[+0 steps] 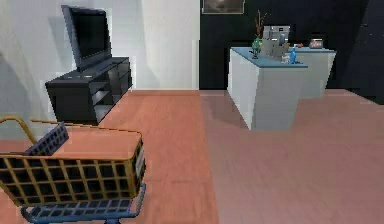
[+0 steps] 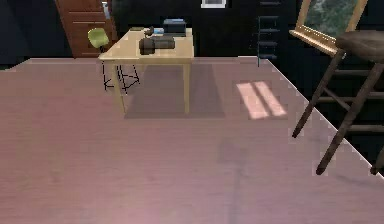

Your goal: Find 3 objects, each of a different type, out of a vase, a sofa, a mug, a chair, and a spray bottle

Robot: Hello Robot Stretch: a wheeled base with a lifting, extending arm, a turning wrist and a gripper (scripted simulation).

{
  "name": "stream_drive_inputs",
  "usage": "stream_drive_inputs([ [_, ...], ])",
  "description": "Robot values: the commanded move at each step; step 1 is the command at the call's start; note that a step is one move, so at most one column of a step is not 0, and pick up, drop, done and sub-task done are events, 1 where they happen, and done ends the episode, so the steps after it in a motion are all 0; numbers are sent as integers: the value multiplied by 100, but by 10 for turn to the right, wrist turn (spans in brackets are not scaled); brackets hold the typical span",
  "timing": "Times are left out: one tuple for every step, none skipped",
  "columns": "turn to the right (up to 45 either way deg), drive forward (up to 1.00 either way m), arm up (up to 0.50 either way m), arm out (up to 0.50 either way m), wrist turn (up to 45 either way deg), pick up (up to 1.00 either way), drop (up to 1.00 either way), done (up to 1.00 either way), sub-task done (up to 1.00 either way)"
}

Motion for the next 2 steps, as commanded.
stream_drive_inputs([
  [180,0,0,0,0,0,0,0,0],
  [0,80,0,0,0,0,0,0,0],
])
